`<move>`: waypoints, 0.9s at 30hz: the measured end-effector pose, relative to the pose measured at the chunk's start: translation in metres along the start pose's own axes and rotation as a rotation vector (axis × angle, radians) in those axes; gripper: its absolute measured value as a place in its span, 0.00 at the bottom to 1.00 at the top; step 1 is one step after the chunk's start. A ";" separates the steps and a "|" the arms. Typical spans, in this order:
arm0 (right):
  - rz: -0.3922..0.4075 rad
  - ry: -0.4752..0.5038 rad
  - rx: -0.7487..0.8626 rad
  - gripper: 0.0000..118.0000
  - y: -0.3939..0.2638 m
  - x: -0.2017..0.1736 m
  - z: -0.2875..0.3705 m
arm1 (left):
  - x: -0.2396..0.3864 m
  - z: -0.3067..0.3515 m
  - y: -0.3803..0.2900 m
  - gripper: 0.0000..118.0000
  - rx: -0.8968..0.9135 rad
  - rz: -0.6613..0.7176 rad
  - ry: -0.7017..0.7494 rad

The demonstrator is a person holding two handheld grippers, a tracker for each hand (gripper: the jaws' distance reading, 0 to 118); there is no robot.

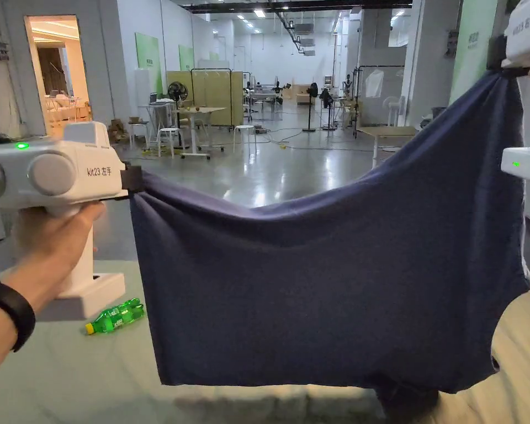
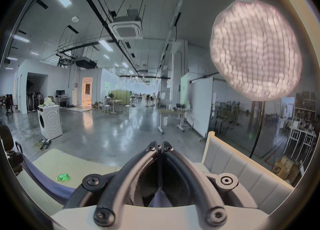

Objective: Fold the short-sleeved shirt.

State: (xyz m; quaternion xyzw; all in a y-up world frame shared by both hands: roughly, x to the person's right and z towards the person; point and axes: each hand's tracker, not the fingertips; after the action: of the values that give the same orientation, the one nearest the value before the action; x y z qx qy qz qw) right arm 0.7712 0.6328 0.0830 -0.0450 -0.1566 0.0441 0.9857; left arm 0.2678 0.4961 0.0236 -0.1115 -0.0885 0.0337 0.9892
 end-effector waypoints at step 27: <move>-0.152 0.113 -0.507 0.02 -0.431 0.123 0.372 | -0.077 0.281 -0.388 0.05 -0.431 0.277 -0.121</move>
State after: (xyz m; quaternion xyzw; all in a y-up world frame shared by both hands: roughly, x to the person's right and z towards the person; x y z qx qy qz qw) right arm 0.8023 0.2458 0.5172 -0.2808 -0.1103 -0.0734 0.9506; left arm 0.1594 0.1728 0.3679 -0.3285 -0.1364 0.1560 0.9215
